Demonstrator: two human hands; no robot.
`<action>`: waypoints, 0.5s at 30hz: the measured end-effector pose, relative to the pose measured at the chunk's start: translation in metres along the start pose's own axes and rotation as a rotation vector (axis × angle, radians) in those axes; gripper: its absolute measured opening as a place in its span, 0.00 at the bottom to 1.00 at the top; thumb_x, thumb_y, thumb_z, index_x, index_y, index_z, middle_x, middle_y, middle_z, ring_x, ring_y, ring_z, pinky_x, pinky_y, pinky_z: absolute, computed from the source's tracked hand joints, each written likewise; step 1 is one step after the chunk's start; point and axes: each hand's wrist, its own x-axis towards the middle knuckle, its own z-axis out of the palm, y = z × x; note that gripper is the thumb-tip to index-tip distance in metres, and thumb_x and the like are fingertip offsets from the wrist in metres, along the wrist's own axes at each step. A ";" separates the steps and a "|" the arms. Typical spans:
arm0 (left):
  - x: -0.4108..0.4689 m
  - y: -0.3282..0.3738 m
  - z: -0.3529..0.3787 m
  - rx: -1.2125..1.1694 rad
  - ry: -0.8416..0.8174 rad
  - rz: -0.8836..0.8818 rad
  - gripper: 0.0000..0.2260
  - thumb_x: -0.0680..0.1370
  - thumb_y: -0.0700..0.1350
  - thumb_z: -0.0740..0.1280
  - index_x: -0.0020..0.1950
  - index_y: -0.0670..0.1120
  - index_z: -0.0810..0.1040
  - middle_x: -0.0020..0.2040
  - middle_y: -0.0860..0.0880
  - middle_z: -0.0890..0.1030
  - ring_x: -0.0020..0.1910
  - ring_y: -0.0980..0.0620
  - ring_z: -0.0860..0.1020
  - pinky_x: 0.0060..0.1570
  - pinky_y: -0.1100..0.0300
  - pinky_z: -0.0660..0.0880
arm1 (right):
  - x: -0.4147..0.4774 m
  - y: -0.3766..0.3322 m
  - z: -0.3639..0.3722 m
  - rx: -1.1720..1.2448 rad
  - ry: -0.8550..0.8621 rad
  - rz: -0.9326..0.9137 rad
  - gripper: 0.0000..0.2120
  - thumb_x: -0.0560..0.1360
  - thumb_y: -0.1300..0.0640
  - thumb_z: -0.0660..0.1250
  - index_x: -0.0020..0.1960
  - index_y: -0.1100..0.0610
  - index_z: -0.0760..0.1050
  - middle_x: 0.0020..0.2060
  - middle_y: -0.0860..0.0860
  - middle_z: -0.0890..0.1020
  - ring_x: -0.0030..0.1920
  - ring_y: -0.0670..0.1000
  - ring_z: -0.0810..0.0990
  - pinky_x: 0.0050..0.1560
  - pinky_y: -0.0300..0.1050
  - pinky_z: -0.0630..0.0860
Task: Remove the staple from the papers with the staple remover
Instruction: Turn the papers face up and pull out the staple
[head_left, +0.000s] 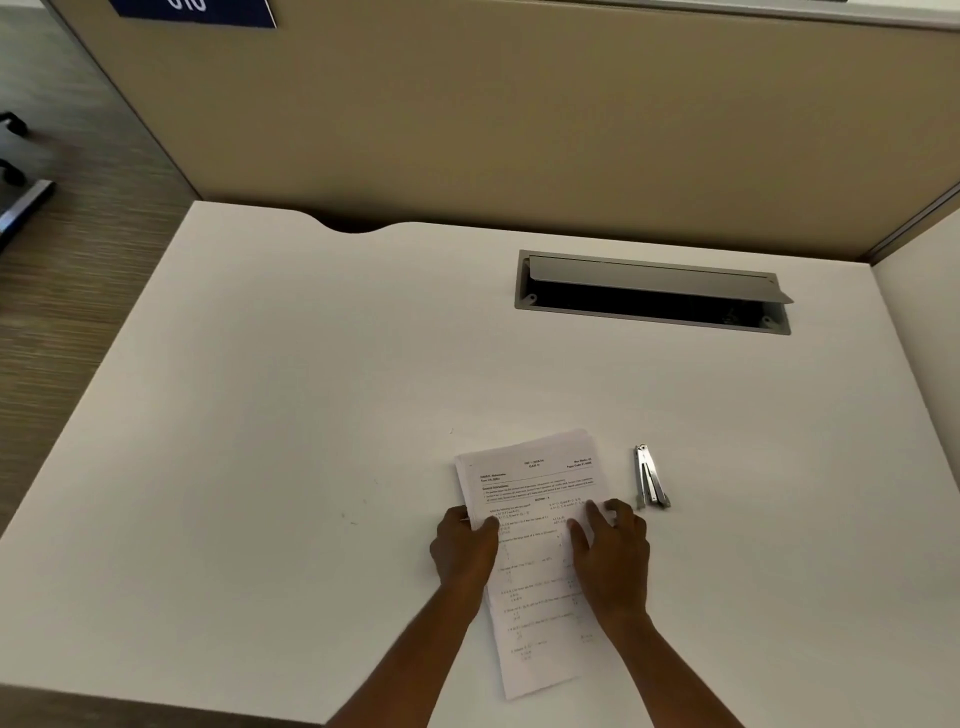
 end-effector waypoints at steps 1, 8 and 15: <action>-0.001 -0.001 -0.001 0.043 -0.006 0.043 0.07 0.78 0.43 0.70 0.55 0.51 0.78 0.52 0.50 0.84 0.48 0.49 0.83 0.48 0.57 0.81 | 0.000 0.000 0.000 0.000 0.000 0.000 0.18 0.74 0.51 0.73 0.60 0.59 0.80 0.57 0.58 0.79 0.56 0.61 0.77 0.50 0.56 0.80; 0.001 -0.003 -0.007 0.202 -0.058 0.286 0.04 0.81 0.42 0.68 0.54 0.50 0.78 0.52 0.51 0.84 0.45 0.53 0.82 0.41 0.68 0.76 | 0.001 -0.002 -0.006 0.041 -0.009 0.021 0.18 0.74 0.51 0.73 0.60 0.59 0.79 0.57 0.58 0.79 0.55 0.61 0.77 0.50 0.57 0.80; 0.022 0.016 -0.030 0.043 -0.212 0.316 0.07 0.82 0.47 0.68 0.59 0.50 0.80 0.54 0.53 0.85 0.47 0.54 0.85 0.48 0.57 0.84 | 0.018 0.002 -0.026 0.406 -0.008 0.290 0.28 0.74 0.52 0.73 0.71 0.59 0.68 0.63 0.57 0.77 0.63 0.61 0.75 0.62 0.65 0.73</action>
